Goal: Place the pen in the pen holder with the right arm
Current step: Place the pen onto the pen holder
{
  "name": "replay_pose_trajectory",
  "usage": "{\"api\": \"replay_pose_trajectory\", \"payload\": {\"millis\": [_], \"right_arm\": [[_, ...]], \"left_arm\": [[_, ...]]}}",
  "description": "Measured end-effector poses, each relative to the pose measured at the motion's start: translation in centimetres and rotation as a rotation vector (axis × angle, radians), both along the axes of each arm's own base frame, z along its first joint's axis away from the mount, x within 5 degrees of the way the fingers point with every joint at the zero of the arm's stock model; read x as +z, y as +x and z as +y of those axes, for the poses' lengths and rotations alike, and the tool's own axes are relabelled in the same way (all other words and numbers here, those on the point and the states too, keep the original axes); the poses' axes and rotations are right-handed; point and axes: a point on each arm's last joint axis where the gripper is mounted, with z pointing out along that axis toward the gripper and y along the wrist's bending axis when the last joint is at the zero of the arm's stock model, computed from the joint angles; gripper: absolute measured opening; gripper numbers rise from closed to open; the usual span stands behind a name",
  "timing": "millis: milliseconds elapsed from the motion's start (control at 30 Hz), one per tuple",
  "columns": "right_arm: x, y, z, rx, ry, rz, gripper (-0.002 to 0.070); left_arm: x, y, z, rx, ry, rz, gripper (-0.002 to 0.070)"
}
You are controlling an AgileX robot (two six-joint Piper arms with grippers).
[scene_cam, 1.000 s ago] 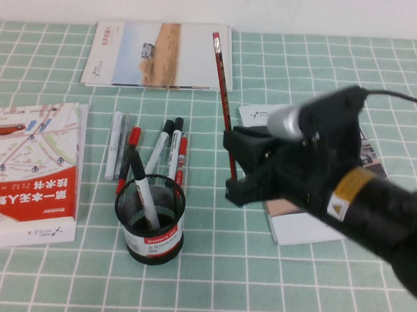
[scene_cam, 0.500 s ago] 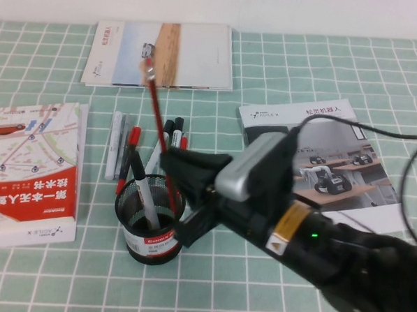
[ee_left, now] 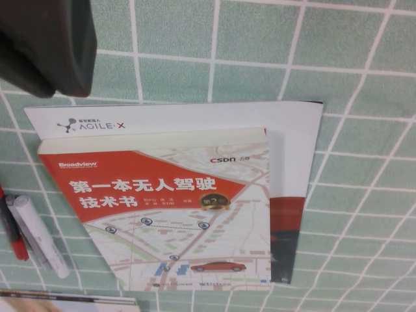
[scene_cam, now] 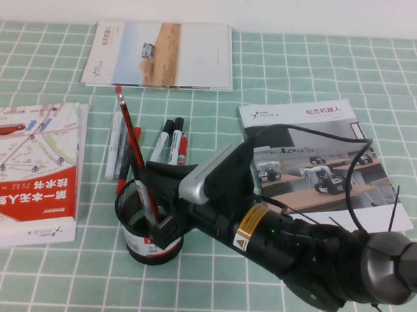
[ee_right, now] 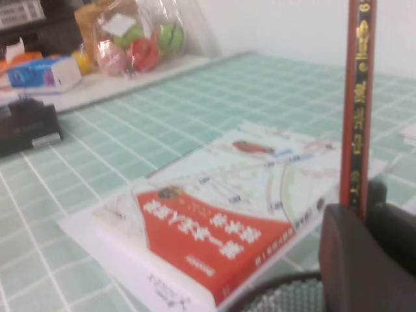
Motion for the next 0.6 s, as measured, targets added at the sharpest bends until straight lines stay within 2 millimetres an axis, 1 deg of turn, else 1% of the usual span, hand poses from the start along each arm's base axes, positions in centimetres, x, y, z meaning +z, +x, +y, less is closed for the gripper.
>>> {"api": "replay_pose_trajectory", "payload": {"millis": [100,267,333,500,567,600], "right_arm": [[-0.3,0.1,0.0,-0.004,-0.024,0.014,0.0062],[-0.7,0.1,0.0,-0.012,-0.064,0.038,0.0173],[-0.8,0.1,0.0,-0.014,-0.071,0.042,0.0195],[-0.9,0.1,-0.2,-0.025,-0.11,0.086,0.0211],[-0.4,-0.1,-0.5,-0.034,-0.157,0.128,0.0207],[0.2,-0.2,-0.8,-0.036,-0.178,0.134,0.0201]], "left_arm": [[0.0,0.0,0.0,0.0,0.0,0.0,-0.0004],[0.0,0.0,0.0,0.0,0.0,0.0,-0.0004],[0.0,0.0,0.0,0.0,0.0,0.0,-0.0004],[0.0,0.0,0.0,0.0,0.0,0.0,-0.0004],[0.0,0.0,0.0,0.0,0.0,0.0,-0.0004],[0.0,0.0,0.0,0.0,0.0,0.0,-0.0004]]}}
